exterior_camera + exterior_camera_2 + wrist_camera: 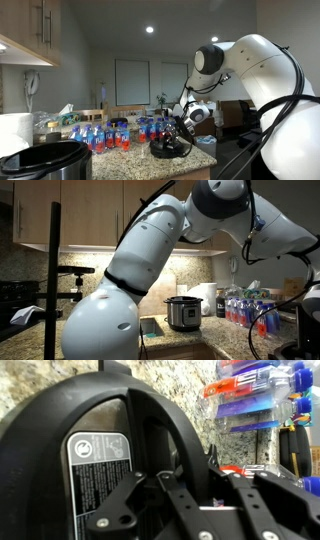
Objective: Put the black lid on the pressure cooker
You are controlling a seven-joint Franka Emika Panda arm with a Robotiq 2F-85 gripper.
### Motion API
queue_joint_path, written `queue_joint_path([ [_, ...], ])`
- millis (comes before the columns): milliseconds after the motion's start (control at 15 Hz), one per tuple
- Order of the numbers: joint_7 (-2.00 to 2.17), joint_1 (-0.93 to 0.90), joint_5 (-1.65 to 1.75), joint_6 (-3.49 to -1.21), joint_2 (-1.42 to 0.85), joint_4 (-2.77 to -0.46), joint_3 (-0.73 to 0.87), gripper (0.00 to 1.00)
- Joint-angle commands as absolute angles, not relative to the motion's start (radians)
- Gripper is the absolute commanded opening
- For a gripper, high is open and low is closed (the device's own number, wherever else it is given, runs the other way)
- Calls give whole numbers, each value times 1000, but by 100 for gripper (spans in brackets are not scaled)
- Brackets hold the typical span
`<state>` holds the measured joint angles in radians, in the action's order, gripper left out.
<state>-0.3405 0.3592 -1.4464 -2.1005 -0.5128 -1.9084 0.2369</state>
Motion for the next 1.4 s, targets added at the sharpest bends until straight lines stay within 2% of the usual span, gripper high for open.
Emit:
queue_joint_path([
  [0, -424, 372, -1490, -2074, -452, -1965, 237, 6],
  [533, -496, 332, -1452, -2096, -295, -2087, 252, 7],
  [1333, -607, 215, -1459, -2256, 119, -2340, 216, 7],
])
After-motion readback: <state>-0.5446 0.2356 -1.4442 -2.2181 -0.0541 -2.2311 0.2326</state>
